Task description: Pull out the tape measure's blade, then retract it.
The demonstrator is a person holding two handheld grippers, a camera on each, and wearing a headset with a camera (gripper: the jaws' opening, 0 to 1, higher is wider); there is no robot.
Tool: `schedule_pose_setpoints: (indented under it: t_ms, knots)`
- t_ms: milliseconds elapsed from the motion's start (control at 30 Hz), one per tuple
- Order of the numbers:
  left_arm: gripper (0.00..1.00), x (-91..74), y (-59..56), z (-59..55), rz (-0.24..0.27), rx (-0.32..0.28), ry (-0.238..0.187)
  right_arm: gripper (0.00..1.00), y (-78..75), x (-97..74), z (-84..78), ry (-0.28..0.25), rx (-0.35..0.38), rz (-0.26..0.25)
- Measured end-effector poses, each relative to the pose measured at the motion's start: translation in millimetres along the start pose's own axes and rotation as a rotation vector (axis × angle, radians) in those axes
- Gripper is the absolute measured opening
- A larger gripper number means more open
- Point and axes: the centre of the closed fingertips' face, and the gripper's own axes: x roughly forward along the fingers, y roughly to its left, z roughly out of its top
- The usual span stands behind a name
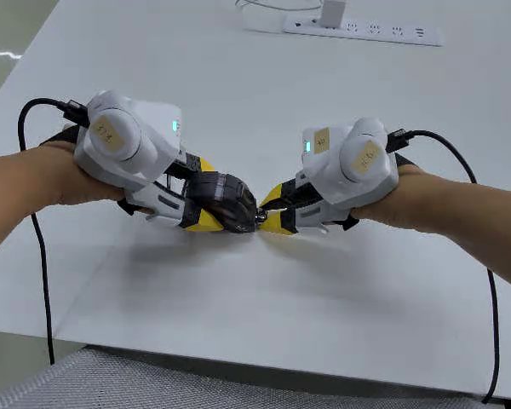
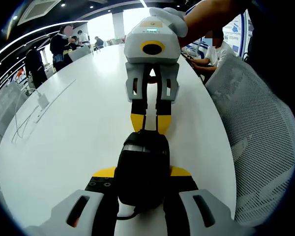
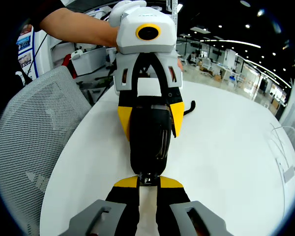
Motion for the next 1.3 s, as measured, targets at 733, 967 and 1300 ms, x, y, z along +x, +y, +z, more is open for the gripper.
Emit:
schedule_pose_setpoints:
  t_ms: [733, 967, 1300]
  knots:
    - [0.29, 1.6, 0.0, 1.0, -0.005, 0.001, -0.002, 0.08, -1.4, -10.1, -12.0, 0.009, 0.013, -0.006]
    - [0.29, 1.7, 0.0, 1.0, -0.003, 0.002, -0.004, 0.08, -0.5, -13.2, -13.8, 0.012, 0.018, -0.006]
    - [0.29, 1.7, 0.3, 1.3, -0.004, 0.002, -0.005, 0.08, 1.3, -18.8, -17.0, 0.015, 0.020, -0.010]
